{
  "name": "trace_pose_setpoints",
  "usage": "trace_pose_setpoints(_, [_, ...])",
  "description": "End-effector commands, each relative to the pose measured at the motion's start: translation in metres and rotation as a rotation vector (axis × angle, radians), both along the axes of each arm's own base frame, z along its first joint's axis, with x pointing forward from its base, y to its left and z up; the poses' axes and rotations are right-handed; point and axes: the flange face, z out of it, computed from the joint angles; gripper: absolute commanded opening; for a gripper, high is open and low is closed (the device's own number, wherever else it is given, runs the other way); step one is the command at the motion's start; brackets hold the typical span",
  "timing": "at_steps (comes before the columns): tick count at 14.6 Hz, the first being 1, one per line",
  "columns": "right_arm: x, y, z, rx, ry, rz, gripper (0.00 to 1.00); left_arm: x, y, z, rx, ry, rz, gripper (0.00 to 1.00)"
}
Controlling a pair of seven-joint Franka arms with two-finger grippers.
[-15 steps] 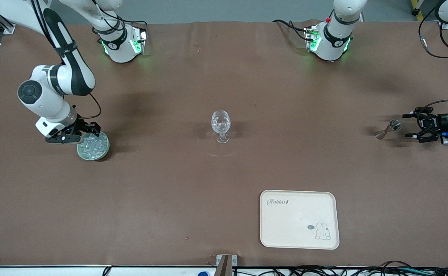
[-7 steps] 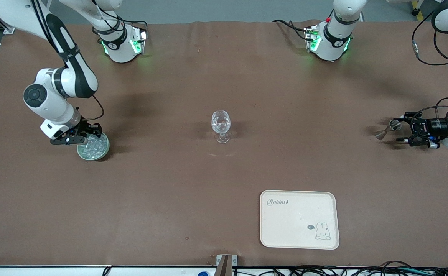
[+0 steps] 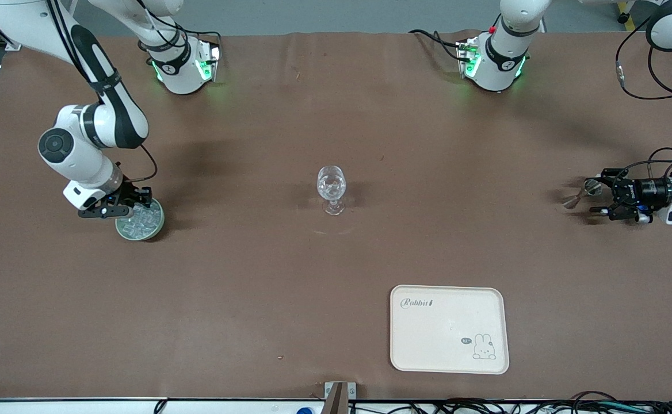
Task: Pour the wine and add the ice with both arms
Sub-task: 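Pick ice with the right gripper while the left gripper lifts the jigger, then bring the metal jigger over the wine glass with the left gripper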
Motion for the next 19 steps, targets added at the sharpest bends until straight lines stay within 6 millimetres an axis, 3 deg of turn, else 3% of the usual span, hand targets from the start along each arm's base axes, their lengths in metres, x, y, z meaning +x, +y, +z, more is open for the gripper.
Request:
trace_pose_setpoints(1, [-0.002,-0.001,-0.003,-0.007,-0.004,0.007,0.18,-0.002,-0.005,-0.007,-0.040,0.018,0.020,0.96])
trace_pose_setpoints(3, [-0.001,-0.003,-0.002,-0.008,-0.004,0.000,0.10,-0.003,-0.007,-0.009,-0.049,0.022,0.025,0.92])
trace_pose_setpoints(7, [0.003,-0.004,0.003,-0.011,0.008,-0.011,0.04,-0.006,-0.012,-0.012,-0.062,0.031,0.029,0.82])
trace_pose_setpoints(9, [0.011,-0.006,0.016,-0.020,0.055,-0.020,0.03,-0.004,-0.012,-0.010,-0.063,0.026,0.032,0.61])
trace_pose_setpoints(10, [0.019,-0.008,0.029,-0.028,0.084,-0.027,0.03,-0.005,-0.012,-0.011,-0.065,0.027,0.035,0.45])
trace_pose_setpoints(13, [0.039,-0.012,0.064,-0.032,0.127,-0.051,0.00,-0.004,-0.010,-0.009,-0.074,0.018,0.056,0.22])
trace_pose_setpoints(15, [0.048,-0.013,0.091,-0.020,0.125,-0.074,0.00,-0.005,-0.003,-0.006,-0.085,0.007,0.087,0.00])
trace_pose_setpoints(17, [0.053,-0.013,0.132,0.004,0.119,-0.106,0.00,-0.006,0.000,-0.002,-0.088,0.002,0.096,0.00])
trace_pose_setpoints(19, [0.056,-0.015,0.188,0.013,0.089,-0.126,0.00,-0.003,-0.002,0.007,-0.104,-0.004,0.080,0.00])
